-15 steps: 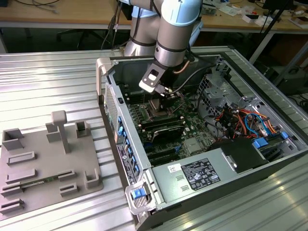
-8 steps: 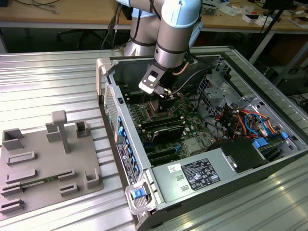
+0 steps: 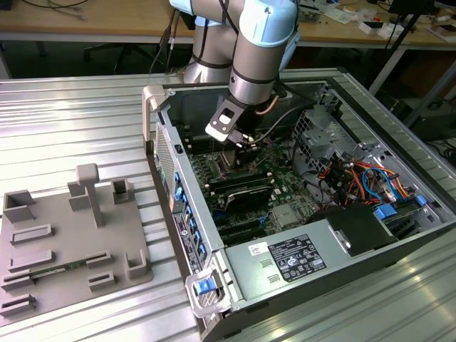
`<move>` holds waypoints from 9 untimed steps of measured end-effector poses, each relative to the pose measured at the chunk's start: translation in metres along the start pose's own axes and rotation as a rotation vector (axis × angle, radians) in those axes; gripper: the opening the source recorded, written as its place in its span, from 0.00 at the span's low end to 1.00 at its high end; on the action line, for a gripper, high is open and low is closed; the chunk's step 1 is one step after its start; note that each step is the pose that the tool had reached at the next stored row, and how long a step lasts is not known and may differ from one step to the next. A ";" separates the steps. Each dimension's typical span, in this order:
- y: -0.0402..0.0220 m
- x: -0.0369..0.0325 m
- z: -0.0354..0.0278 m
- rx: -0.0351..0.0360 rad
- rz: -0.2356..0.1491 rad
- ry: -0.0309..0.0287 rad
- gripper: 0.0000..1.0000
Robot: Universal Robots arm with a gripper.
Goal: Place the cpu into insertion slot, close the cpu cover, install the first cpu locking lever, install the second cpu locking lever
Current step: 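Place the cpu into insertion slot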
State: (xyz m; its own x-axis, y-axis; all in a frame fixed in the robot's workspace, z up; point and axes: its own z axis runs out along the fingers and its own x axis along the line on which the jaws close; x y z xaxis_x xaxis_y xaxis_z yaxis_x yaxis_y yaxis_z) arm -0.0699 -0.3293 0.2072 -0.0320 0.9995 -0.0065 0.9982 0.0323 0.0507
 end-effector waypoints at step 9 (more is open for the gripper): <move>0.0001 -0.0040 0.0049 0.0004 0.003 -0.0001 0.55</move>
State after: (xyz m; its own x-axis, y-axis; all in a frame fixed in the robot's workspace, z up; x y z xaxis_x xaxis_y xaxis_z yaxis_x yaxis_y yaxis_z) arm -0.0694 -0.3333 0.2023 -0.0293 0.9995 -0.0064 0.9983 0.0296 0.0504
